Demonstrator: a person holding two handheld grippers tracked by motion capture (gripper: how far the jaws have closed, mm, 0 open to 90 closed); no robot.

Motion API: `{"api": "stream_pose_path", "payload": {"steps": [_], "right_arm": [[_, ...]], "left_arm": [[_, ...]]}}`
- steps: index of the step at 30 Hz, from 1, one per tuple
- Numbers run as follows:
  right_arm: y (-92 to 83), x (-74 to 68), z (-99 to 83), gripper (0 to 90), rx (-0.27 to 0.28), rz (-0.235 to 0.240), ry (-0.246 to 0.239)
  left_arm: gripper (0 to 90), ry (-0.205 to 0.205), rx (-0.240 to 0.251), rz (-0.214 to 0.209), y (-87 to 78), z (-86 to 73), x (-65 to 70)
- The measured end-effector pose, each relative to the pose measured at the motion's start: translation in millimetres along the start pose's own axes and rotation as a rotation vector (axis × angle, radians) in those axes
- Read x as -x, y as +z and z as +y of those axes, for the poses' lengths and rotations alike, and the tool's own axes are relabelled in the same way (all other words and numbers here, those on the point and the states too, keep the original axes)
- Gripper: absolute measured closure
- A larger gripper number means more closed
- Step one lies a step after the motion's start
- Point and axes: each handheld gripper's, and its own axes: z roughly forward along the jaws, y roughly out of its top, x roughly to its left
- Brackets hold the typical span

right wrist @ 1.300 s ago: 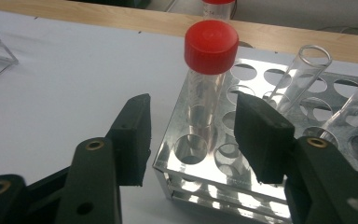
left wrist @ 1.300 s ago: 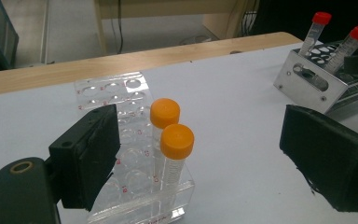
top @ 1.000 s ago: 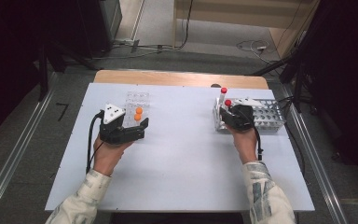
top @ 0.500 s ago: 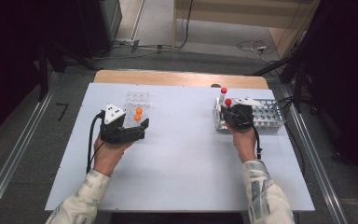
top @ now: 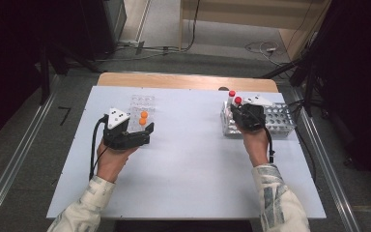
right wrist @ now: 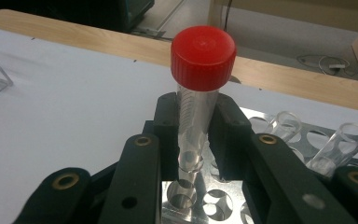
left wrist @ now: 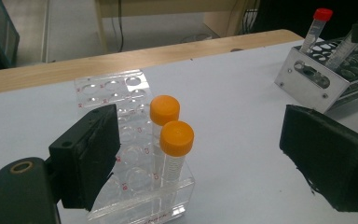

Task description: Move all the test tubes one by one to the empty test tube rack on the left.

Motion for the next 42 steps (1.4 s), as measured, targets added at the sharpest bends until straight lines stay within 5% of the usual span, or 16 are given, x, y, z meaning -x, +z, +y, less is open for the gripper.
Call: {"api": "stream_pose_path", "payload": {"steps": [10,20,42], "right_arm": [[-17.3,2.5,11.1,71.6,0.013,0.009,-0.006],[-30.9,-9.7,15.6,71.6,0.037,0.063,-0.038],[-25.0,-76.1,10.2,71.6,0.017,0.251,-0.125]], "left_arm": [[12.4,-0.002,-0.001,0.002,-0.3,-0.1,-0.4],[12.6,-0.002,0.001,0.004,-0.4,0.2,1.0],[13.0,-0.006,0.013,-0.008,-2.7,1.0,3.2]]}}
